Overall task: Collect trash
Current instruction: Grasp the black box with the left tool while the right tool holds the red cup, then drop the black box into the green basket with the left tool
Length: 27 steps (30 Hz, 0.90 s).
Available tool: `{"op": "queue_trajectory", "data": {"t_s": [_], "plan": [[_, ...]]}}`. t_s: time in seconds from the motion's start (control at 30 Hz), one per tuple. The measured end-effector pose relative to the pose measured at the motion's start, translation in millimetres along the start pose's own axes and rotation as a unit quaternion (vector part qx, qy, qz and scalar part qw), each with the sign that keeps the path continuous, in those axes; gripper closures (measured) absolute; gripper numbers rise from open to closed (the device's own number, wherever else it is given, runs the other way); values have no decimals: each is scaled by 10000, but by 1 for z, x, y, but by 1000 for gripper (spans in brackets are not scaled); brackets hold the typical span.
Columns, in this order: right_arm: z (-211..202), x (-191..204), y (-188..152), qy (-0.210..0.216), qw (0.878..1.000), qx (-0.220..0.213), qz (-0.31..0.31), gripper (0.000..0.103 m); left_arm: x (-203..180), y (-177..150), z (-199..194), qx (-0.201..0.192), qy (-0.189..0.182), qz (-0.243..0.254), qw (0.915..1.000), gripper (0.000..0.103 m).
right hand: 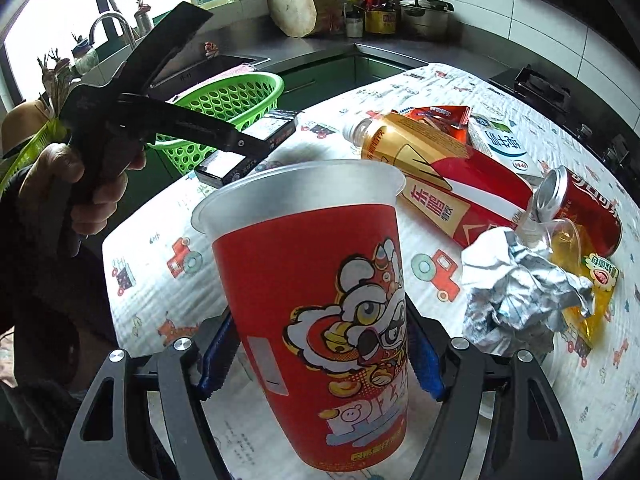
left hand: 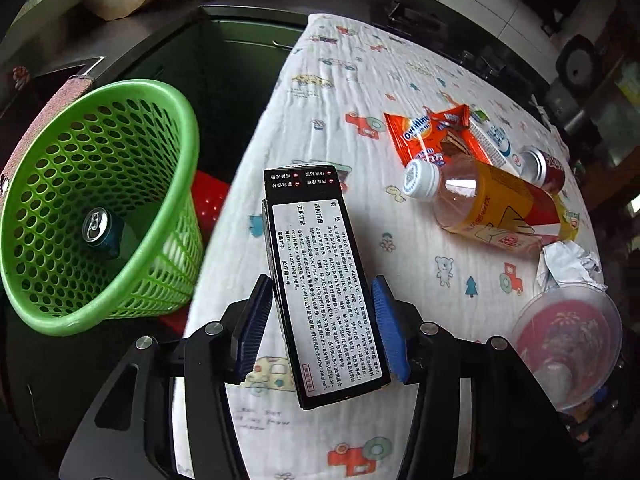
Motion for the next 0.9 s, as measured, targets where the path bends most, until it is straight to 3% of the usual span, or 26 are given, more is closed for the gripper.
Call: {"op": "queue_trajectory", "data": {"t_s": [0.17,0.37,0.53,0.9], "plan": [[14,14,32,128,9999,-34,21,32,54,32,-33,-434,51,-282,9986,52],[33,29,81,336,9993,-189,-10,32,136,73,-52,-775,443,-669,9938,52],[56,38,124,512,9983,-287,49,32,185,92,-34,-629,593,-886,9923,52],[107,36,219,773,9958,-455,174,32,231,84,22,-97,732,-1134,9908,50]]}}
Point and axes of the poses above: each gripper's, at about its wrist camera, not at the fingertips, and z roughly the way its jaws point, x to its left, y to its top, the point moved 9 cm from there along z, roughly the way its jaws point, and after that the axes turned 12 degrees about -z, right-handed, at the moved point
